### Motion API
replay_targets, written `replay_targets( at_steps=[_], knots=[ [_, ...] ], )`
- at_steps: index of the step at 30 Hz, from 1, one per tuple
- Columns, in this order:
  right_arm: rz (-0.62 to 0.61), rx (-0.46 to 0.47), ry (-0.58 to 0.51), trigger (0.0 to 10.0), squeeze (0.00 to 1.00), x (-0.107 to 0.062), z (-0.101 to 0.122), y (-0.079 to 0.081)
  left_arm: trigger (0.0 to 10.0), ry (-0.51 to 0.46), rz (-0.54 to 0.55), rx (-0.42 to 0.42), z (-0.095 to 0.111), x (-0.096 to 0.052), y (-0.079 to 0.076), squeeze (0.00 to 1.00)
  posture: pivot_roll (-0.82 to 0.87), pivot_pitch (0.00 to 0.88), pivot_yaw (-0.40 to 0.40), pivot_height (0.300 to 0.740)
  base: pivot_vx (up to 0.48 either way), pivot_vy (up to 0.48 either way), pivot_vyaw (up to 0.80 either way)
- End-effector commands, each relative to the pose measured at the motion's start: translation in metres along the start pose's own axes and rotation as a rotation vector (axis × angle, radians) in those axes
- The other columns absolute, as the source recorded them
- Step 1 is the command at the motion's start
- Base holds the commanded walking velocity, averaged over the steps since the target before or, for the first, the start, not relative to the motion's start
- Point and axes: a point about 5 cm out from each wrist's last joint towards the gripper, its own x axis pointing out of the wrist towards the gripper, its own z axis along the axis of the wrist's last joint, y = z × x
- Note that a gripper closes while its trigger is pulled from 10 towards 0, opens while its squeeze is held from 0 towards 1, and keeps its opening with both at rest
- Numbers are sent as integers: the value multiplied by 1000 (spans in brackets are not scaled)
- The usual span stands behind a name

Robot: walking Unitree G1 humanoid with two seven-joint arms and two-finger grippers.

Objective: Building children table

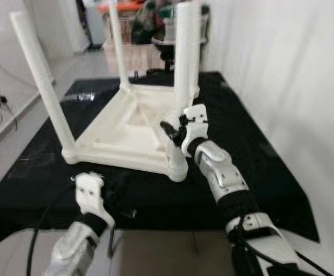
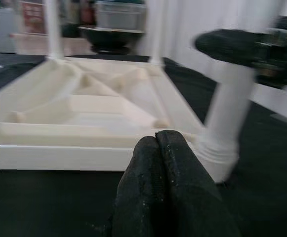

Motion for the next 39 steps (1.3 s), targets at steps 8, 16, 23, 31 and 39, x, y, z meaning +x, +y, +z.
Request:
replay_targets(
  at_steps=[8,16,23,31,39],
  knots=[
    [182,49,186,10000,835,1,-40,17,10000,14,2,-1,-2,1,3,0,-54,0,29,740,0,0,0],
    [384,56,88,10000,1000,3,-12,31,10000,20,-6,-2,-3,1,3,0,-48,0,33,740,0,0,0],
    [974,-130,25,10000,0,-4,33,21,10000,16,-6,-4,-2,1,1,0,-41,0,29,740,0,0,0],
    [977,-90,75,8510,0,6,39,13,10000,12,-6,-6,-2,1,-1,0,-31,0,22,740,0,0,0],
    [960,-42,76,0,0,6,36,9,10000,9,-8,-9,-1,1,-3,0,-35,0,23,740,0,0,0]
  ],
)
